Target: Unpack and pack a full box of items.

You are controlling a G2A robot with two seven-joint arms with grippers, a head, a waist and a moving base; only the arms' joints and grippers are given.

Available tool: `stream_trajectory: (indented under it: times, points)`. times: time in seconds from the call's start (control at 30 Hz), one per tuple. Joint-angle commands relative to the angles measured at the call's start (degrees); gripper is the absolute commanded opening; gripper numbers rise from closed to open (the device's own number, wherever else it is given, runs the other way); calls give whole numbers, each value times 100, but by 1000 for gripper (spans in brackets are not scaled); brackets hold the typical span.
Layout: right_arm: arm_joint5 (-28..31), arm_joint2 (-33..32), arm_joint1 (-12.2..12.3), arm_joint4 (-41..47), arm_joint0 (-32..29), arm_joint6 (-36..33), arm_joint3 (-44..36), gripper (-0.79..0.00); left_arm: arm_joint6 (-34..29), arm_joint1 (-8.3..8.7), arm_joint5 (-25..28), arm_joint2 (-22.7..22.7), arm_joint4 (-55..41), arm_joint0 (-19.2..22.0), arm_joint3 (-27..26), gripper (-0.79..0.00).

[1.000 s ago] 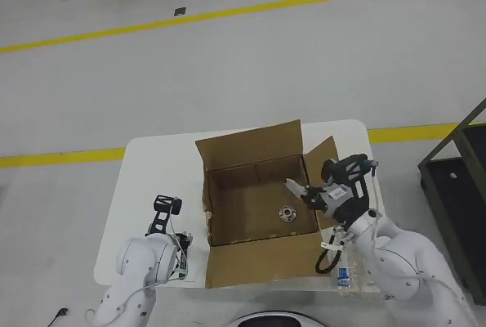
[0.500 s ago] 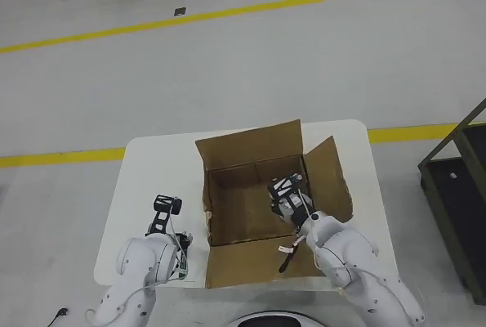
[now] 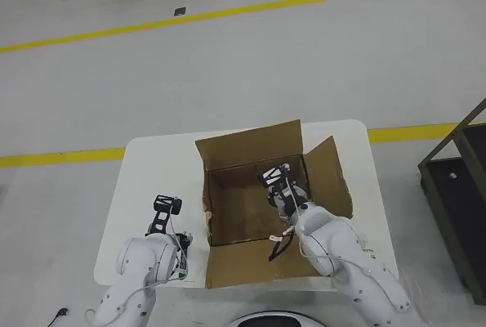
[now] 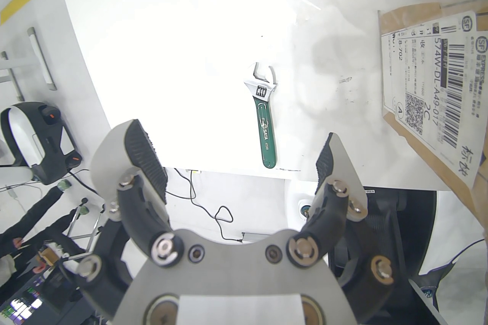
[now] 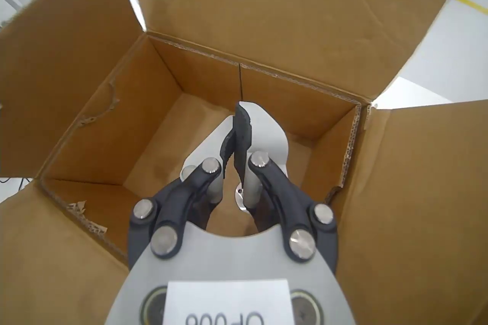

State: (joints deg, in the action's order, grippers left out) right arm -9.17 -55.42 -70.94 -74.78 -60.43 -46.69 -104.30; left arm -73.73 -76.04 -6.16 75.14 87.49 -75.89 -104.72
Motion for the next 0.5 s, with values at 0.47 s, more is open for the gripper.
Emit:
stream_trajectory:
  times: [0.47]
  points:
    - [-870,959,-517,555,1310,-1599,1798,-785,0,0,0,0,0,0,0,0]
